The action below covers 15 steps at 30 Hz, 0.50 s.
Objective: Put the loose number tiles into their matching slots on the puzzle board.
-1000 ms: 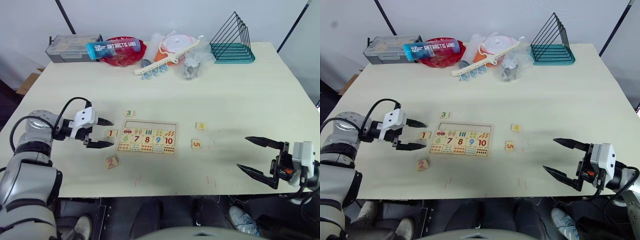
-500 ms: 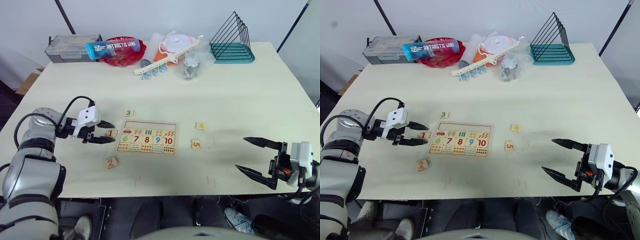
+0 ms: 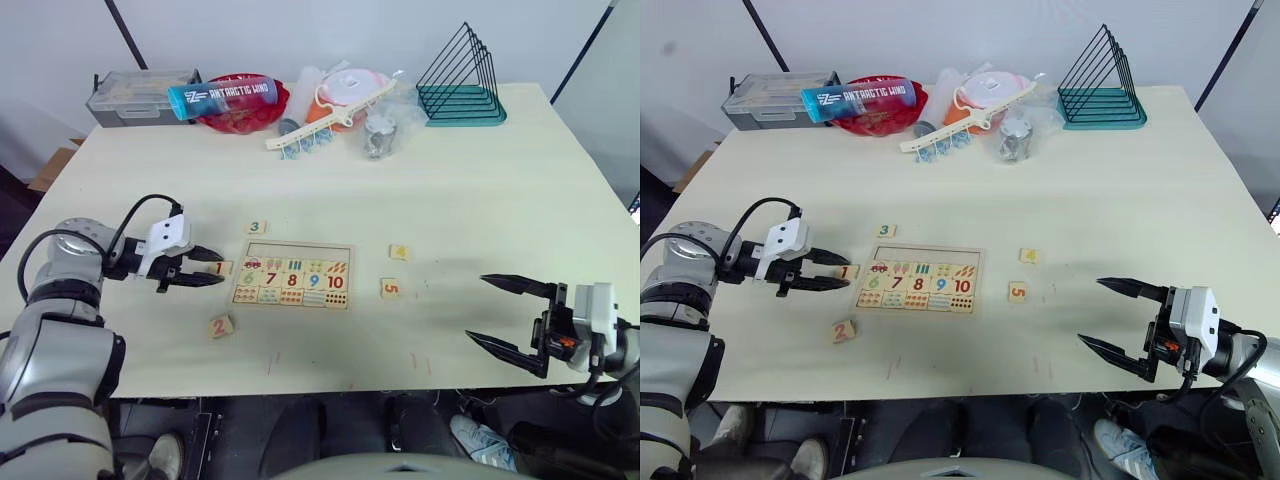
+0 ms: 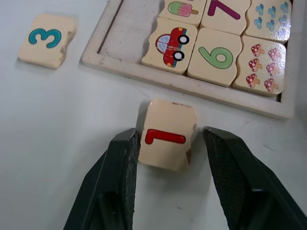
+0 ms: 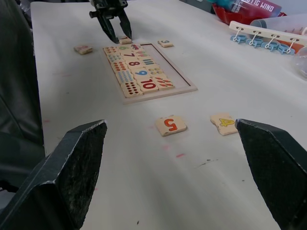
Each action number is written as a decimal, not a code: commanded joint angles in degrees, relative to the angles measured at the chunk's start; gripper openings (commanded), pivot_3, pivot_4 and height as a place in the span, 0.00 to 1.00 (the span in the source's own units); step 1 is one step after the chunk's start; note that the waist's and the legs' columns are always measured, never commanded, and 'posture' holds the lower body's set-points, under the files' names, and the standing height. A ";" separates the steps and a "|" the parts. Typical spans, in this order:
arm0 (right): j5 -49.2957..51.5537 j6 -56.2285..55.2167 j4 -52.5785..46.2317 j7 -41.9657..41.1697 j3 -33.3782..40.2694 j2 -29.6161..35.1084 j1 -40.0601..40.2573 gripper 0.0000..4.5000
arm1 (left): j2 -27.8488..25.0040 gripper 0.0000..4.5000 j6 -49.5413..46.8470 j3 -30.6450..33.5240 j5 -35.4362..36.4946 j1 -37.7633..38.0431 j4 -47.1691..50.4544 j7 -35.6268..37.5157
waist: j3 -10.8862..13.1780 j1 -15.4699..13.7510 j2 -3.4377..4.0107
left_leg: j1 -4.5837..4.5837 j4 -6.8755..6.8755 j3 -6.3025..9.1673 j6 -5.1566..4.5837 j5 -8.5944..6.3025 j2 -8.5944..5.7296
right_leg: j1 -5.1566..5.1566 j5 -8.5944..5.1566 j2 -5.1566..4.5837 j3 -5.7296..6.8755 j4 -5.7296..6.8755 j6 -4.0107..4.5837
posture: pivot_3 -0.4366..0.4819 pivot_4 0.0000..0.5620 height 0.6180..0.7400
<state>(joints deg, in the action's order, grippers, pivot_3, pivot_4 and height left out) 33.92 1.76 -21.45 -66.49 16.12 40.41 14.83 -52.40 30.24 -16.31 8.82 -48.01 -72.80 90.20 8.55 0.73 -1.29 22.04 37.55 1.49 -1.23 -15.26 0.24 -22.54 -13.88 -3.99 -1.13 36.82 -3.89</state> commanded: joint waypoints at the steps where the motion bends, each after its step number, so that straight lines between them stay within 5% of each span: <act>1: 0.24 -1.23 -0.25 -0.55 0.14 -0.18 -0.61 1.00 | -1.66 0.51 0.38 -0.47 0.30 0.97 0.27 2.30 | 0.00 0.00 0.00 | 0.00 0.00 0.00 0.00 0.00 0.00 | 0.00 0.00 0.00 0.00 0.00 0.00 | 0.48 0.27 1.00; 11: 0.26 -1.75 0.53 -1.24 0.19 -0.13 -0.98 1.00 | -0.37 0.51 0.79 -0.94 0.26 0.52 0.36 2.30 | 0.00 -0.07 0.00 | 0.00 0.00 -0.01 0.00 0.00 -0.01 | 0.00 0.00 0.00 0.00 0.00 0.00 | 0.48 0.27 1.00; 15: 0.53 -2.20 0.60 -1.44 0.61 -0.36 -0.29 1.00 | -0.72 0.21 -0.30 -2.10 0.41 0.36 0.41 2.30 | 0.00 -0.07 0.01 | -0.01 0.00 -0.01 0.00 0.00 -0.01 | 0.00 0.00 0.00 -0.01 0.01 0.00 | 0.48 0.27 1.00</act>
<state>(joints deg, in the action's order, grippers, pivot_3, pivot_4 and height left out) 33.66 0.85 -20.04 -67.51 15.57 40.25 14.41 -52.50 30.36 -16.86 9.54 -47.77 -72.46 90.21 8.54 0.66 -1.29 22.03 37.55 1.47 -1.23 -15.26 0.23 -22.54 -13.88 -4.00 -1.14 36.83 -3.89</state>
